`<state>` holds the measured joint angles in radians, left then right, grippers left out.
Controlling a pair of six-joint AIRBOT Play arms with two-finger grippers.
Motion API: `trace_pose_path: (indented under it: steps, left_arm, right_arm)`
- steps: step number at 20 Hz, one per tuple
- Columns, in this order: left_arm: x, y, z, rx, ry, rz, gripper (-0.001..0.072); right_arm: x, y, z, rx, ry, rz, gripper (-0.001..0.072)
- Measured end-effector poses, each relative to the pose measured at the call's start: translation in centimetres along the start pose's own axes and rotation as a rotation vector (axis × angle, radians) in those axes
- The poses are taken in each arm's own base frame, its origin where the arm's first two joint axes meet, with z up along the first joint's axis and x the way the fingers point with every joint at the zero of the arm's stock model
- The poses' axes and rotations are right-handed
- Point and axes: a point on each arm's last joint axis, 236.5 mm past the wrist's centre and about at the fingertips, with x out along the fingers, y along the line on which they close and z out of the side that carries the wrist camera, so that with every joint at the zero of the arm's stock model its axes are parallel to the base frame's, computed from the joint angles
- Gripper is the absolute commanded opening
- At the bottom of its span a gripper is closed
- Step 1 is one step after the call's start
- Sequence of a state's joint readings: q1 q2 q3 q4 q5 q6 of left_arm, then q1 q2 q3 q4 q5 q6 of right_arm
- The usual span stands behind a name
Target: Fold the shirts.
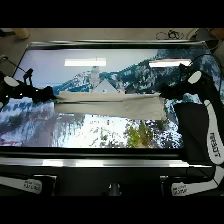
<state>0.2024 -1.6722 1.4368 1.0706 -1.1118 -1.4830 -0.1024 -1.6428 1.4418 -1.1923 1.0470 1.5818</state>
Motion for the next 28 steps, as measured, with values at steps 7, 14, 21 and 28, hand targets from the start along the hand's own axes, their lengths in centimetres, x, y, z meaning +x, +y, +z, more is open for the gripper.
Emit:
trace_pose_path:
  steps: [7, 14, 21, 28]
  left_arm:
    - [0.4, -1.6, 4.1, -0.063, -0.037, -0.114, 0.0574]
    - [-7.6, -7.6, 4.5, 0.087, -0.130, -0.178, 0.0572]
    - [-7.7, -15.8, 0.6, 0.269, -0.101, -0.236, 0.0028]
    - [8.0, -28.6, -13.1, 0.307, 0.202, -0.419, 0.0027]
  right_arm:
    - [1.7, -2.6, -0.7, -0.050, 0.092, -0.042, 0.0711]
    - [4.6, -4.2, -7.1, -0.028, 0.367, -0.003, 0.0635]
    - [2.6, 2.1, -6.1, -0.013, 0.350, 0.188, 0.0022]
    - [-13.1, 11.9, -5.8, -0.156, 0.183, 0.327, 0.0023]
